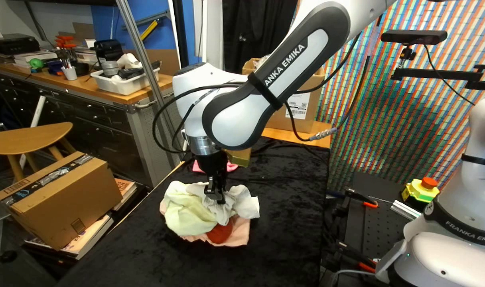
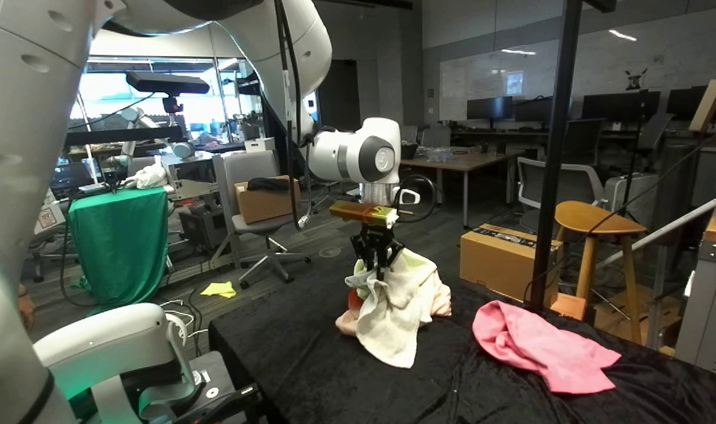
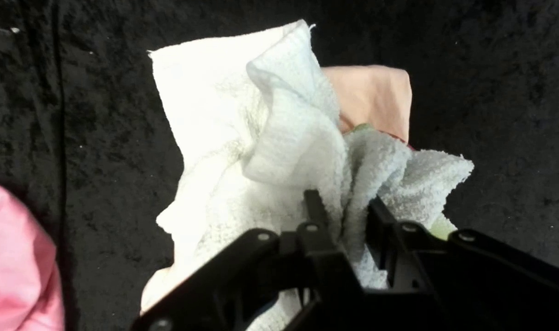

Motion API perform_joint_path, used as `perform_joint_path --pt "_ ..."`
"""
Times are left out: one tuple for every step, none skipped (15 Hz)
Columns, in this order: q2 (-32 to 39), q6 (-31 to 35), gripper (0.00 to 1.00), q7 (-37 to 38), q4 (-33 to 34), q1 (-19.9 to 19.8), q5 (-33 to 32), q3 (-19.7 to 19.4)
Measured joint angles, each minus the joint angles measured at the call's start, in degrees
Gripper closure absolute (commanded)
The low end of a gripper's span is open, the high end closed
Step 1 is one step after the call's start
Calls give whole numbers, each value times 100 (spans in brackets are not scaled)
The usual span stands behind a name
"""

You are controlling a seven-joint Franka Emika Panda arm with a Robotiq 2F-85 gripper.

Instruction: Pile all the objects in the middle of the table

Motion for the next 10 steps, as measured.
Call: perform_joint_path --pt "0 0 31 3 15 0 0 -1" --pt "-2 0 25 4 31 0 0 -5" --pt "-10 0 16 4 44 0 -1 -13" --pt "-26 -1 9 4 54 -1 -1 -23" --pt "-55 -2 3 3 55 -7 -1 -30" --pt "-96 -3 0 2 55 -19 -1 -34" --pt "-150 -3 0 1 53 -33 -1 -41" --pt "-217 -3 0 1 50 -51 -1 -48" --pt "-287 -2 0 1 47 -76 -1 -55" --pt "-364 -2 0 0 42 -105 0 -62"
